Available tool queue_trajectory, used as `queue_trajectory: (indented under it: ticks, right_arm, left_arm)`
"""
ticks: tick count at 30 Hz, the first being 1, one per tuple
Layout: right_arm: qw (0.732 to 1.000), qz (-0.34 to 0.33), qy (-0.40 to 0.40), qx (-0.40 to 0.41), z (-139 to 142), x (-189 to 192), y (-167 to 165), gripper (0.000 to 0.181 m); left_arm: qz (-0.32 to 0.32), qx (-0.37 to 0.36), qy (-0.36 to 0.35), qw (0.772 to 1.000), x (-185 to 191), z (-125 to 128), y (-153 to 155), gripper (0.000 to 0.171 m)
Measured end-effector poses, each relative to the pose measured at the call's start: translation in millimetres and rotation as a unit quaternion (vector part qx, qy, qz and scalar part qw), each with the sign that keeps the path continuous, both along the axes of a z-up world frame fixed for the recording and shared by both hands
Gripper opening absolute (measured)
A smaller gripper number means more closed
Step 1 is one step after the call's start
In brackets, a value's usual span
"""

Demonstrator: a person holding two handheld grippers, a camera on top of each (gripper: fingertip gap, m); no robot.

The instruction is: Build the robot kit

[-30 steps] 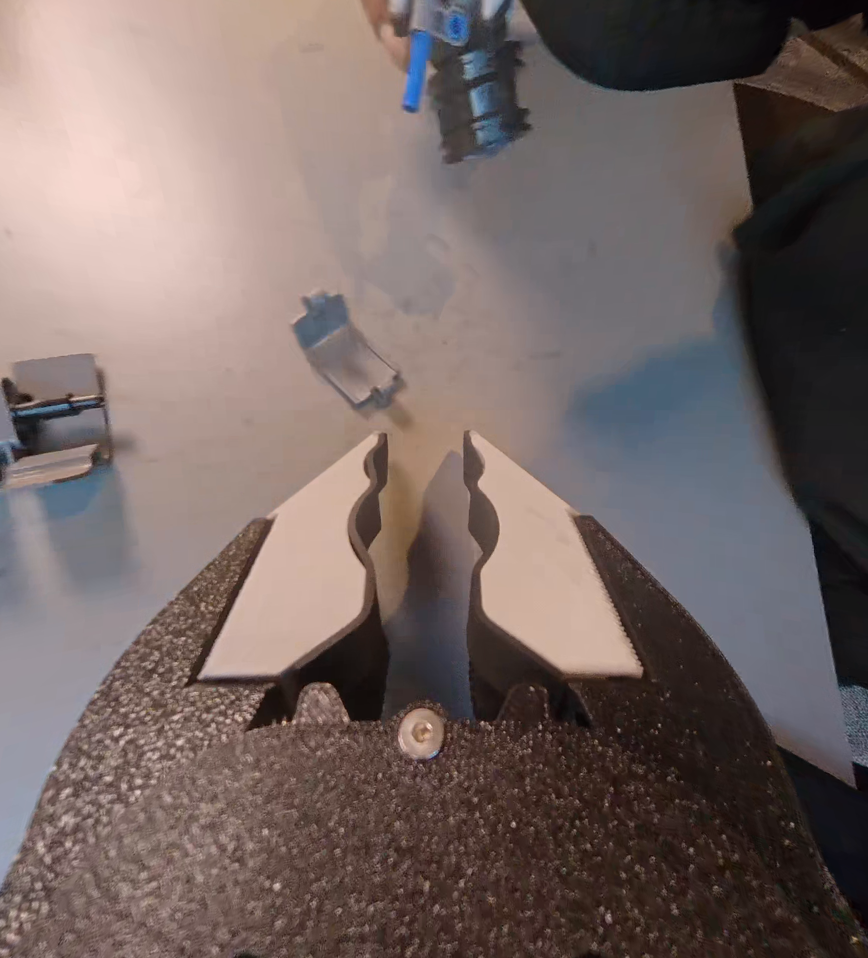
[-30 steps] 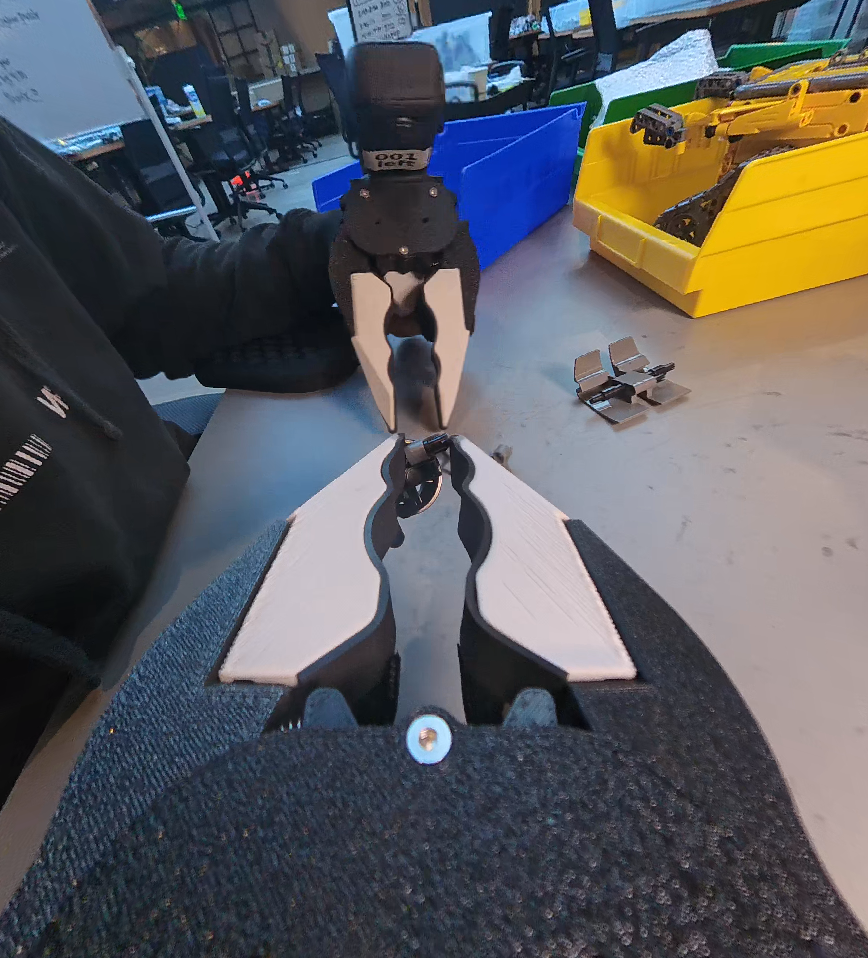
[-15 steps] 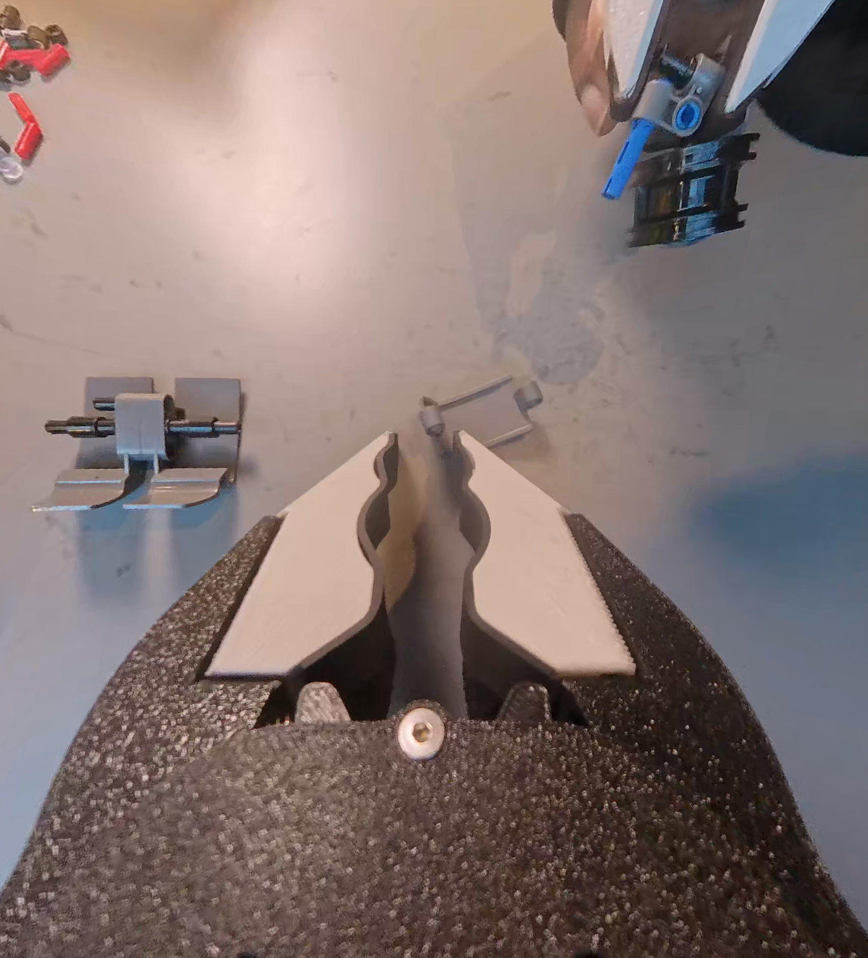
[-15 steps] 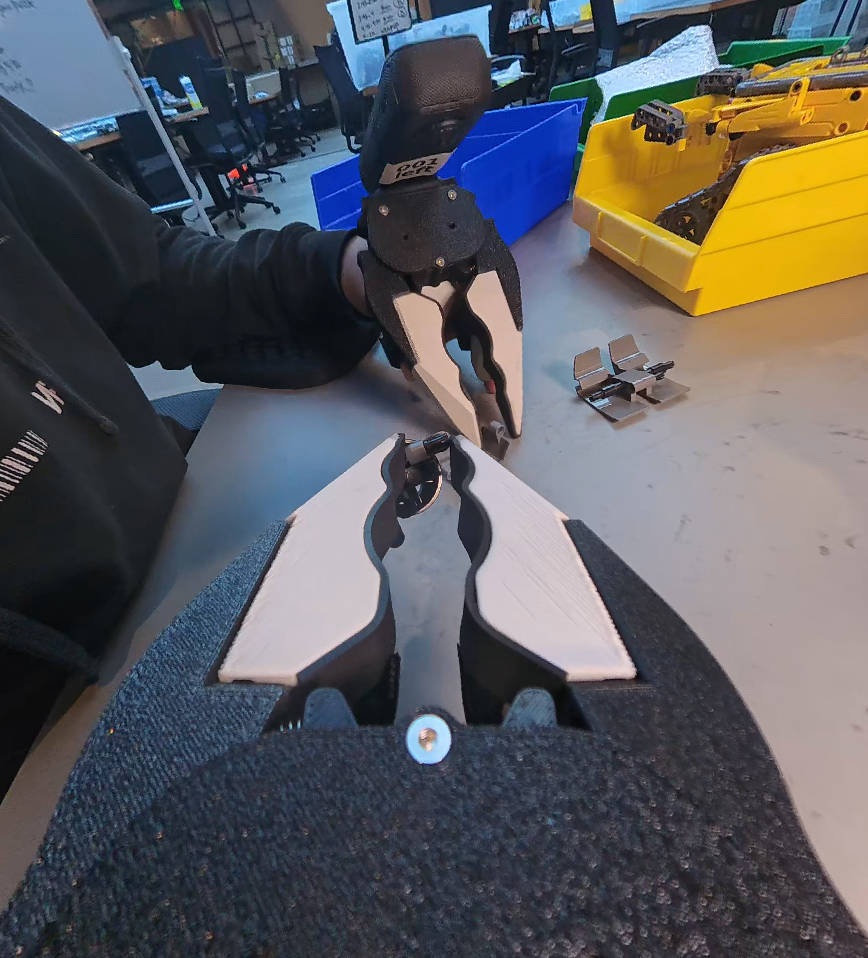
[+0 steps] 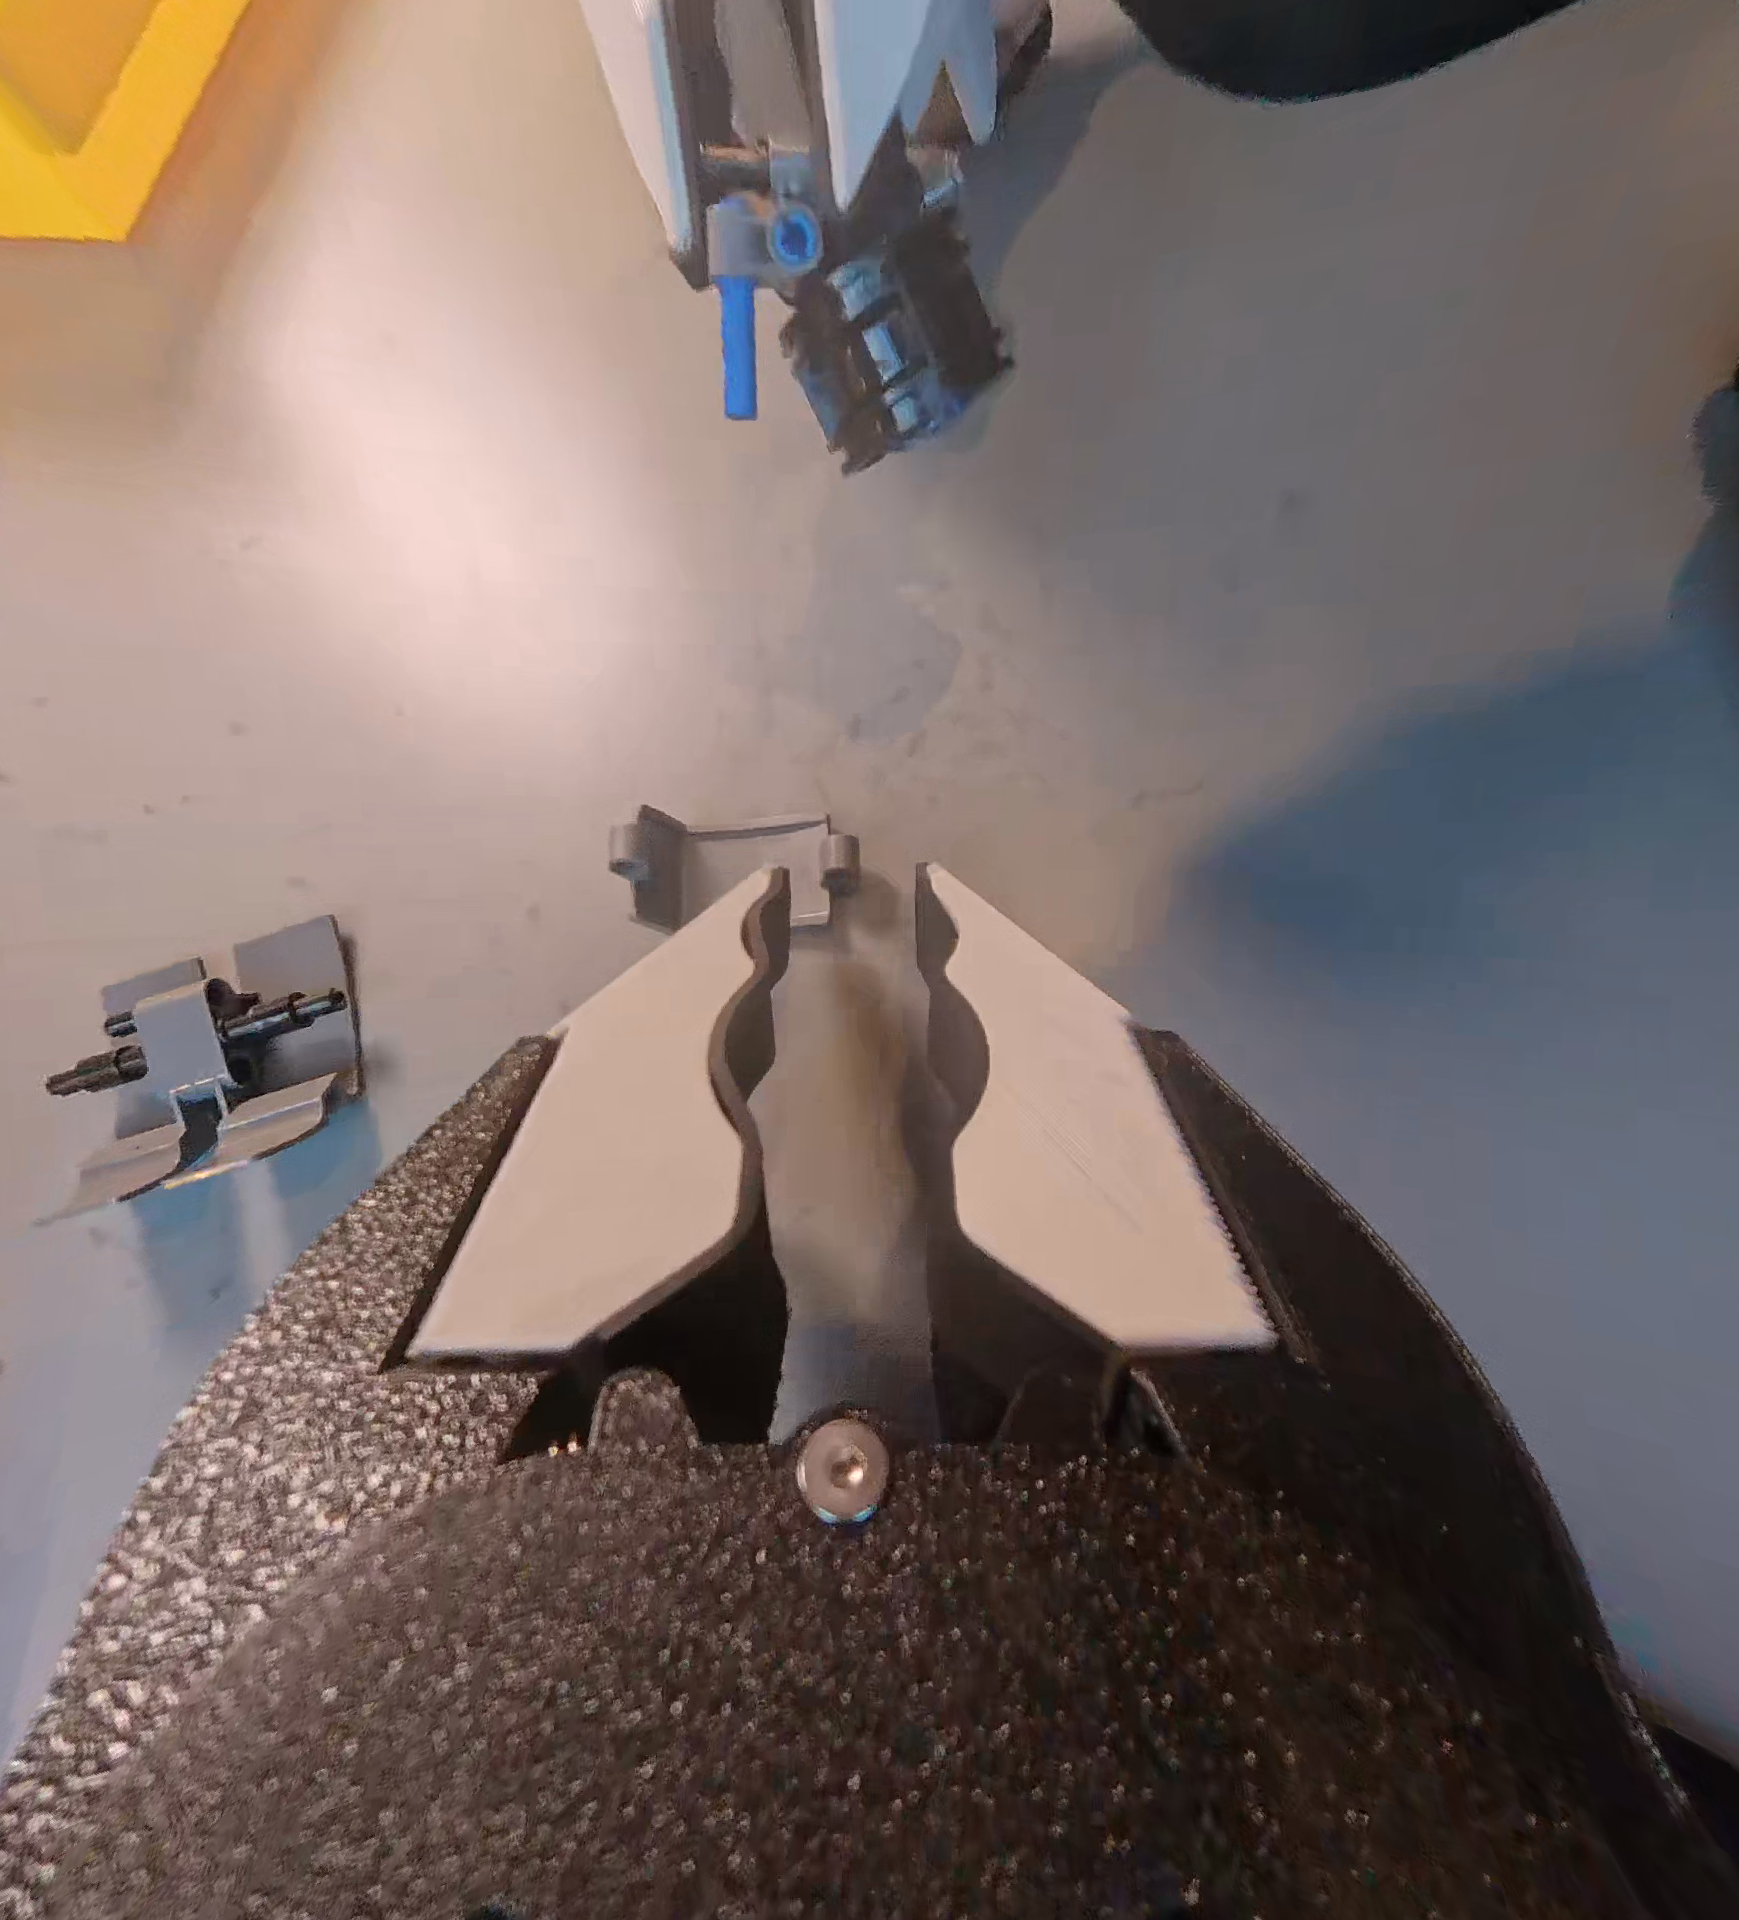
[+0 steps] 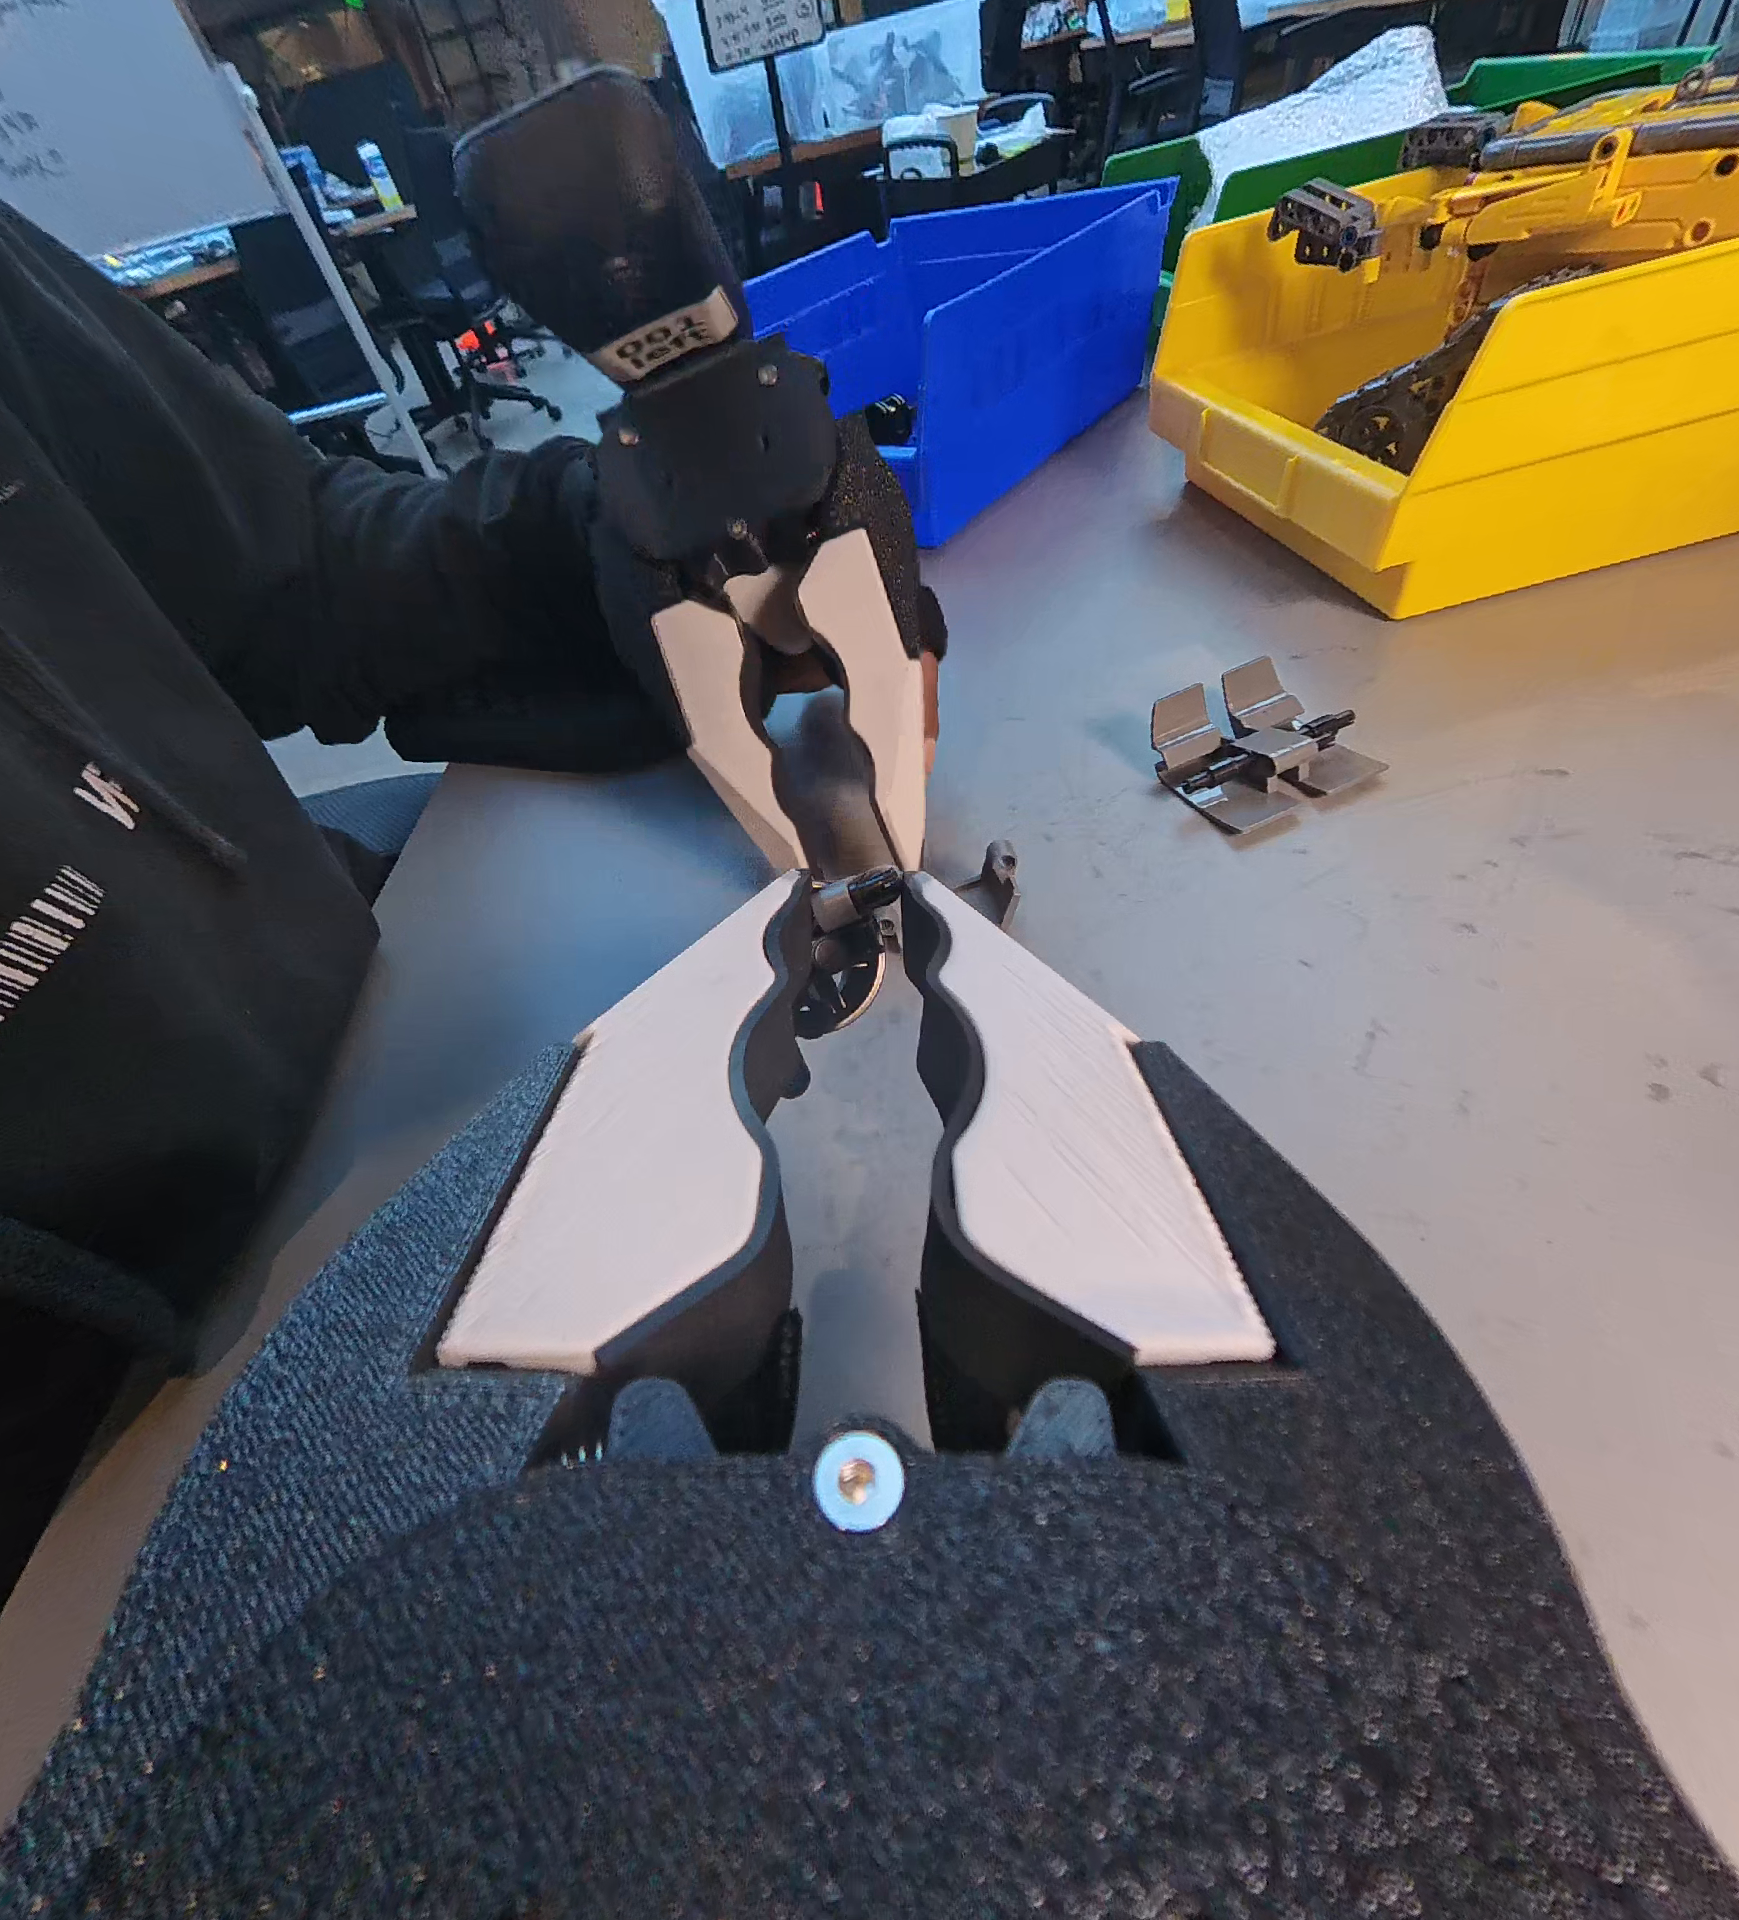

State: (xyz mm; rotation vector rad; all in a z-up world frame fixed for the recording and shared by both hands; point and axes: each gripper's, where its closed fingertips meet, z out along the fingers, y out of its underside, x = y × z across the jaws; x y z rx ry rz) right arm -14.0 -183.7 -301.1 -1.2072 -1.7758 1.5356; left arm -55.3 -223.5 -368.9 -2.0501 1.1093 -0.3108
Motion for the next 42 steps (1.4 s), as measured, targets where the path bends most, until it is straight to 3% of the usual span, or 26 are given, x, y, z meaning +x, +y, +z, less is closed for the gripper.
queue_trajectory:
  ticks: [3, 5, 10, 16, 19, 22, 24, 27, 32, 34, 37, 39, 42]
  right_arm:
    - [1.000, 0.001, -0.001, 0.001, -0.1, 0.2, -0.4, 0.017]
    - [1.000, 0.001, -0.001, 0.001, -0.3, 0.4, -0.8, 0.017]
    - [1.000, 0.000, -0.004, 0.003, -1.1, 0.3, -0.5, 0.017]
    - [1.000, -0.004, -0.012, 0.006, -2.9, -1.5, 1.2, 0.017]
    - [1.000, -0.008, -0.008, 0.009, -0.9, 0.8, 1.5, 0.017]
    - [1.000, -0.012, -0.004, 0.008, 1.4, 2.4, 3.3, 0.017]
    - [1.000, -0.013, -0.006, 0.005, 1.7, 1.7, 4.5, 0.017]
    - [1.000, -0.009, -0.009, -0.003, 1.1, 1.2, 3.2, 0.017]
    - [1.000, -0.004, -0.009, 0.000, 1.6, 4.0, -1.3, 0.017]
    - [1.000, -0.005, -0.006, 0.001, 3.4, 4.8, -1.7, 0.017]
    - [1.000, -0.010, -0.004, 0.002, 5.7, 5.6, 0.4, 0.017]
    - [1.000, -0.015, -0.003, 0.005, 7.4, 6.1, 2.8, 0.017]
    - [1.000, -0.023, -0.003, 0.004, 9.9, 6.2, 6.5, 0.017]
  left_arm:
    - [-0.007, 0.001, 0.013, 1.000, 4.3, -6.1, 3.6, 0.021]
    - [-0.008, 0.012, 0.025, 1.000, 3.1, -5.5, 5.5, 0.006]
    - [-0.017, 0.028, 0.065, 0.997, -9.7, 0.3, 0.1, 0.006]
    - [-0.052, -0.043, 0.068, 0.995, -22.0, 2.4, -15.8, 0.010]
    - [-0.009, -0.044, 0.019, 0.999, -35.9, 14.1, -10.8, 0.015]
    - [0.093, -0.045, -0.040, 0.994, -58.1, 21.5, -2.5, 0.016]
    - [0.143, -0.062, -0.097, 0.983, -58.0, 20.7, -1.1, 0.020]
    - [0.194, -0.098, -0.121, 0.968, -57.7, 6.5, 1.2, 0.022]
    - [0.199, -0.119, -0.125, 0.965, -40.9, -1.4, 13.8, 0.026]
    - [0.199, -0.118, -0.092, 0.969, -37.5, -5.4, 18.7, 0.010]
    - [0.198, -0.096, -0.007, 0.975, -43.1, 0.1, 23.5, 0.002]
    - [0.200, -0.069, 0.116, 0.970, -62.6, 9.7, 25.2, 0.001]
    - [0.145, -0.055, 0.356, 0.922, -91.1, 23.7, 20.7, 0.001]
